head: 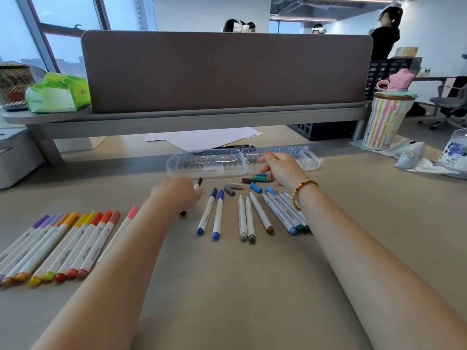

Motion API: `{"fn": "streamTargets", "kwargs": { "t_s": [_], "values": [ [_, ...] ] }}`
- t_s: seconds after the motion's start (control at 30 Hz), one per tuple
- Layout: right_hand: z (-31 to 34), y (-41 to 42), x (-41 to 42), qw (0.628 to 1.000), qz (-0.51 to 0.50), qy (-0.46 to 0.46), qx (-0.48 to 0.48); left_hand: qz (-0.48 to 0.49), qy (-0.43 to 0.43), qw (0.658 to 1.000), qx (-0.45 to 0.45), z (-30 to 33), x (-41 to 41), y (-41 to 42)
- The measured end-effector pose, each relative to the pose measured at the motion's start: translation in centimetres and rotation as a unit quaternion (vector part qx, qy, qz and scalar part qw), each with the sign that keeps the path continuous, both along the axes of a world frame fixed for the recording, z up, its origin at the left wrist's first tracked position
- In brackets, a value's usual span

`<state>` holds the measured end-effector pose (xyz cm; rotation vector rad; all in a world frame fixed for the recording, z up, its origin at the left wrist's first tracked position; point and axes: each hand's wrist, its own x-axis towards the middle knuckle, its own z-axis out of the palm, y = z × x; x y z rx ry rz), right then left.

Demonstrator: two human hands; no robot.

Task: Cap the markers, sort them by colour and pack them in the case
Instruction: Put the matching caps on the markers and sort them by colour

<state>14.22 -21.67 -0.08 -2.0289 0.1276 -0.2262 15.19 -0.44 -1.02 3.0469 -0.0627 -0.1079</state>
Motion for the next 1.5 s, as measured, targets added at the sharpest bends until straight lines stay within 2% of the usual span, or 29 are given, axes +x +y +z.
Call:
{"fn": "streamTargets", "kwargs": {
  "t_s": [0.17,0.3,0.4,0.47,0.53,0.7,1.0,1.1,1.17,1.23,1.3,1.37,1.43,1.5],
  "values": [
    [0.8,-1.9,-0.4,0.998,0.009,0.052,-0.047,-0.042,0.055,0.997,0.041,-0.8,0.3,-0.2],
    [1.0,-3.0,-1.2,0.984,0.026,0.093,-0.15,-0.067,0.072,0.994,0.055,-0.7,0.4,-0.3],
    [1.1,-3.5,-1.8,0.949,0.074,0.174,-0.251,-0.067,0.051,0.995,0.062,-0.9,0.9,-0.1],
    [1.8,-3.8,-2.3,0.926,0.103,0.211,-0.294,-0.06,-0.001,0.997,0.048,-0.9,1.2,-0.1],
    [2.5,-3.8,-2.7,0.91,0.118,0.214,-0.334,-0.064,-0.034,0.997,0.015,-0.7,1.2,-0.4],
    [1.9,-1.7,-2.4,0.853,0.12,0.21,-0.463,-0.072,-0.032,0.997,-0.009,-0.8,1.0,-0.6],
    [0.2,0.8,-1.9,0.846,0.093,0.202,-0.485,-0.084,-0.028,0.995,-0.045,-0.3,0.8,-1.1],
    [0.3,0.7,-2.0,0.853,0.098,0.22,-0.463,-0.086,-0.009,0.994,-0.065,-0.2,0.8,-1.2],
    [1.1,0.0,-2.0,0.871,0.107,0.224,-0.424,-0.087,0.005,0.992,-0.09,0.0,0.7,-1.1],
    [2.2,-1.0,-1.9,0.918,0.107,0.213,-0.318,-0.092,0.02,0.986,-0.141,0.5,0.5,-1.2],
    [3.0,-1.6,-1.7,0.97,0.089,0.187,-0.126,-0.1,0.044,0.966,-0.236,1.2,-0.2,-1.8],
    [3.3,-1.3,-1.5,0.984,0.088,0.15,0.031,-0.1,0.069,0.932,-0.342,1.7,-1.0,-2.7],
    [3.1,-0.4,-1.4,0.982,0.099,0.135,0.088,-0.107,0.078,0.907,-0.4,1.9,-1.7,-3.6],
    [2.7,0.8,-1.3,0.982,0.104,0.132,0.089,-0.125,0.084,0.9,-0.408,1.8,-2.1,-4.2]
  ]
}}
